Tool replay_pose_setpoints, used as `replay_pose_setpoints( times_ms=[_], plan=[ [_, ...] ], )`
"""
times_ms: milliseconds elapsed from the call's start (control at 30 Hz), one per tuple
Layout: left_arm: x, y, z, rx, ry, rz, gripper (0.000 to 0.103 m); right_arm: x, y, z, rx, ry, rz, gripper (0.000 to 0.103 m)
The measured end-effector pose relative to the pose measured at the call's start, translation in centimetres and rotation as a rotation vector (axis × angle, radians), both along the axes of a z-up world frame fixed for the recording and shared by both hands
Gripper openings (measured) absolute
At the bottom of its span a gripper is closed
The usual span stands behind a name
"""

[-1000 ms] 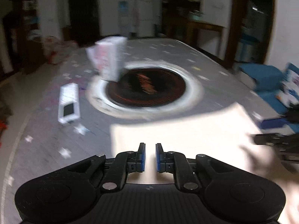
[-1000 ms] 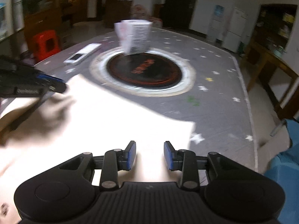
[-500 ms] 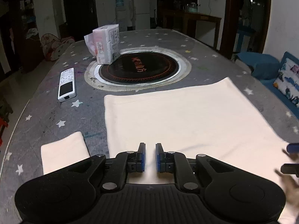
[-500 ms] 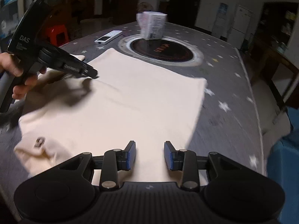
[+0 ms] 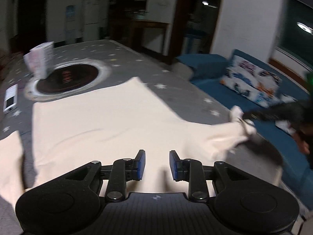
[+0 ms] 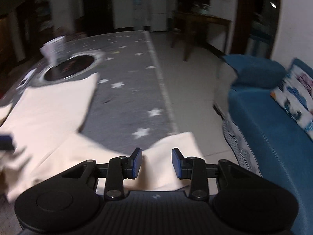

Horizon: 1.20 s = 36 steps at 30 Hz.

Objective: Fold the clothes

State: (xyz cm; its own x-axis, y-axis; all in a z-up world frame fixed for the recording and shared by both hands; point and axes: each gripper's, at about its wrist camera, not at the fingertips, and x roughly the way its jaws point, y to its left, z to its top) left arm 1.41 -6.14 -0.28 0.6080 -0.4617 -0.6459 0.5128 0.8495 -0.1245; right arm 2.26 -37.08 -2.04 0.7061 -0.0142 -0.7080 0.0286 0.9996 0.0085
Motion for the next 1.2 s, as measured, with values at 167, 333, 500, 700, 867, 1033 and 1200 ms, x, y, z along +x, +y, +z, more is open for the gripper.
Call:
replay_pose_setpoints(
  times_ms=[167,333,500,700,867,1033,1200],
  plan=[
    [-1.2,-1.4,-0.5,-0.012,0.013,-0.077,0.034,-0.2,-4.6,-1.8,0.095,0.018,-0.164,0.033],
    [-2.4,-3.2,-1.1,0.003,0.026,-0.153,0.034,-2.6,-8.4,-3.7,0.308,0.042,-0.251,0.033],
    [-2.9,-4.0,-1.8,0.022,0.038,-0.182,0.034,-3.8,-10.3,-5.2,0.524,0.029,-0.276,0.033],
    [-3.0,-4.1,-2.2,0.038,0.053,-0.18,0.035,-4.6,-12.1,-6.1,0.671,-0.013,-0.319,0.017],
    [-3.1,-4.3,-2.7,0.054,0.067,-0.186,0.036,-4.8,-11.5,-4.5,0.609,-0.094,-0.305,0.003],
    [-3.3,-4.3,-2.9,0.064,0.063,-0.199,0.036,-6.1,-9.8,1.2,0.515,-0.281,-0.199,0.002],
    [-3.3,-4.3,-3.0,0.069,0.058,-0.214,0.037,-6.8,-9.9,1.1,0.535,-0.317,-0.197,0.002]
  ],
)
